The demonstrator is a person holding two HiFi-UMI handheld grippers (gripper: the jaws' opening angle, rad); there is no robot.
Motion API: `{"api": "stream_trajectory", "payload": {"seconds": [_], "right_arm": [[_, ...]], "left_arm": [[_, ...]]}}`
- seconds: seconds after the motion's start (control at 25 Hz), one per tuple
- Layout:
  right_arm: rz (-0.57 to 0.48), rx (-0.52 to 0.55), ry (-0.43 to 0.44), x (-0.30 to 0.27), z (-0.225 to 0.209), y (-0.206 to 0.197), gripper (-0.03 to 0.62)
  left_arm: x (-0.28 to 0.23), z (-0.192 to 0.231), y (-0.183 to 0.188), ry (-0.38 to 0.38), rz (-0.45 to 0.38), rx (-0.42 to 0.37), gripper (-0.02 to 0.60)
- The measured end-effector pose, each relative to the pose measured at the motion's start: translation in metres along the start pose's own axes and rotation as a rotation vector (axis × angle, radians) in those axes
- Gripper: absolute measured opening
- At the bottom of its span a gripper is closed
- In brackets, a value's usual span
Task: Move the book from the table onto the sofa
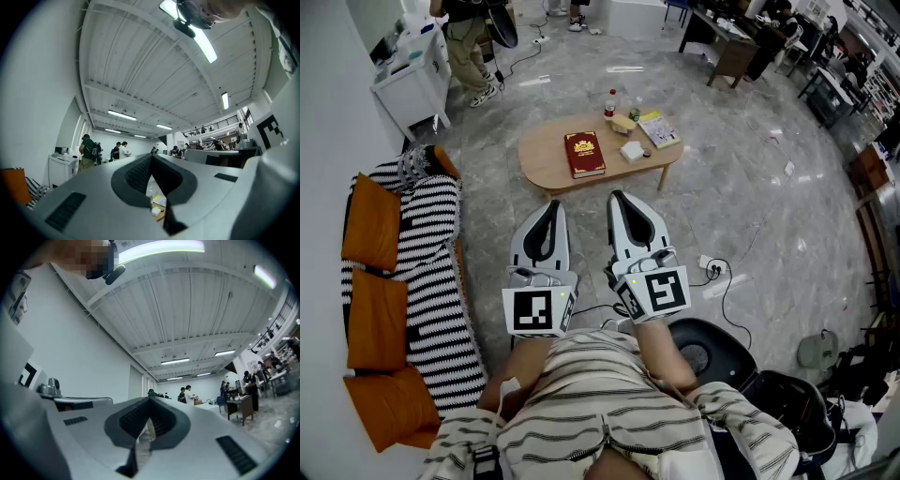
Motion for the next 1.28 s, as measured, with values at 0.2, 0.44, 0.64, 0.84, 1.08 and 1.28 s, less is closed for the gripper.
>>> {"api": "stream_trajectory", "payload": {"seconds": [0.2, 0.44, 0.64, 0.84, 1.08, 1.28], "right_arm": [[0.004, 0.006, 0.002, 0.0, -0.012, -0.003, 0.012], [0.007, 0.022, 0.01, 0.007, -0.029, -0.002, 0.012], [0.01, 0.003, 0.015, 0.015, -0.058, -0.006, 0.012], [0.009, -0.029, 0.026, 0.024, -0.088, -0.018, 0.012], [0.036, -0.07, 0.022, 0.012, -0.108, -0.028, 0.014], [0.09, -0.071, 0.035, -0.02, -0.111, -0.044, 0.014]], "left_arm": [[-0.008, -0.007, -0.005, 0.0, 0.003, -0.004, 0.005], [-0.018, -0.027, -0.009, 0.007, 0.011, -0.006, 0.005], [-0.031, -0.049, -0.015, 0.027, 0.014, -0.017, 0.005], [-0.036, -0.065, -0.03, 0.073, 0.046, -0.023, 0.005], [-0.048, -0.065, -0.038, 0.111, 0.091, -0.034, 0.005], [-0.08, -0.048, -0.051, 0.106, 0.102, -0.008, 0.005]]}}
Point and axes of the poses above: the fingertips, and each gripper's own axes: x backward along the fingers, z to its left, y out of its top, the point moved 6 cm from there along x, backward along the fingers, and after that the axes turned 11 degrees about z, right-handed, at the moved point
